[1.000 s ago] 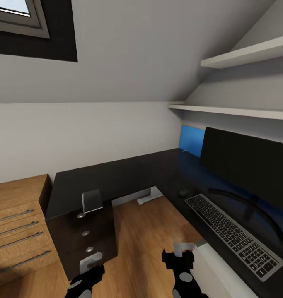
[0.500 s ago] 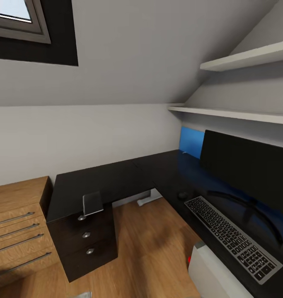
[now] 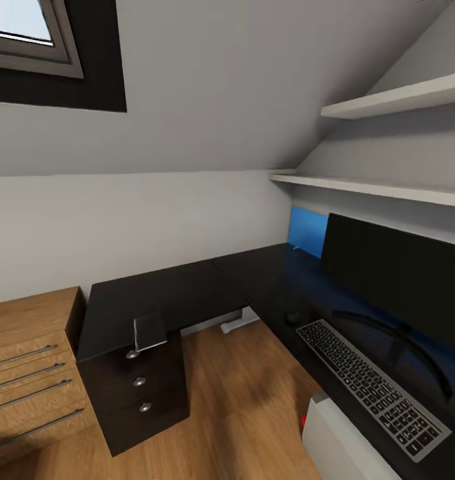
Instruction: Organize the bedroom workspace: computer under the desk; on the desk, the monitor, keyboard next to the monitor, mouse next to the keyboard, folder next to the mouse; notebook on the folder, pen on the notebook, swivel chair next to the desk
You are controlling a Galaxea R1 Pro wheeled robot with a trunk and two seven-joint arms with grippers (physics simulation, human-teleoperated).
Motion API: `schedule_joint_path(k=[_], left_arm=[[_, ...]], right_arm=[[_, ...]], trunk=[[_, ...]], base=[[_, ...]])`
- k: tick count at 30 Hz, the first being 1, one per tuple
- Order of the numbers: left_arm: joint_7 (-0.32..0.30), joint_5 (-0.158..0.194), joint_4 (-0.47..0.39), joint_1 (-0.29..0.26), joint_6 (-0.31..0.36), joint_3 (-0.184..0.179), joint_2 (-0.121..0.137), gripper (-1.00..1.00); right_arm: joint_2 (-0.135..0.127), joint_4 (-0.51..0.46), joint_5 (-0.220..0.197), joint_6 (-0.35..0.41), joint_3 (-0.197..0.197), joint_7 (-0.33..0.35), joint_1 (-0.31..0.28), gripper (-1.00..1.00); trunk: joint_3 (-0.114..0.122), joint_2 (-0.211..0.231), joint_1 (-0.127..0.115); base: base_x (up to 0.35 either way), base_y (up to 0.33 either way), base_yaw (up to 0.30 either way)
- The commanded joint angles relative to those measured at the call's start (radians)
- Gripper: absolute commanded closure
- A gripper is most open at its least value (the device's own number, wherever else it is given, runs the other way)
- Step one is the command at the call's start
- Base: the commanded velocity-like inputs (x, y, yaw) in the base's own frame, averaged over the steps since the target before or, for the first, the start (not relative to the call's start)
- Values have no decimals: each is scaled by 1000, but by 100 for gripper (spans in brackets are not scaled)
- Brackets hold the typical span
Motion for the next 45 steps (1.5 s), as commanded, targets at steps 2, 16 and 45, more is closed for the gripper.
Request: schedule_joint_path(k=[2,16,45], left_arm=[[5,10,18,-1,-6,-8,-12,-100],[1,8,90,-1,-4,-7,-65,-100],[-1,9,108,-1,-4,-7,-65,-100]], right_arm=[[0,1,-9,-13,10,-5,-1,-100],[38,7,-6,-32,15,-3,-1,-100],[45,32,-9,-32,12,-3,-2,-100]], trunk=[[5,13,-8],[46,104,-58],[46,104,-58]], base=[[0,0,0],[0,0,61],[0,0,278]])
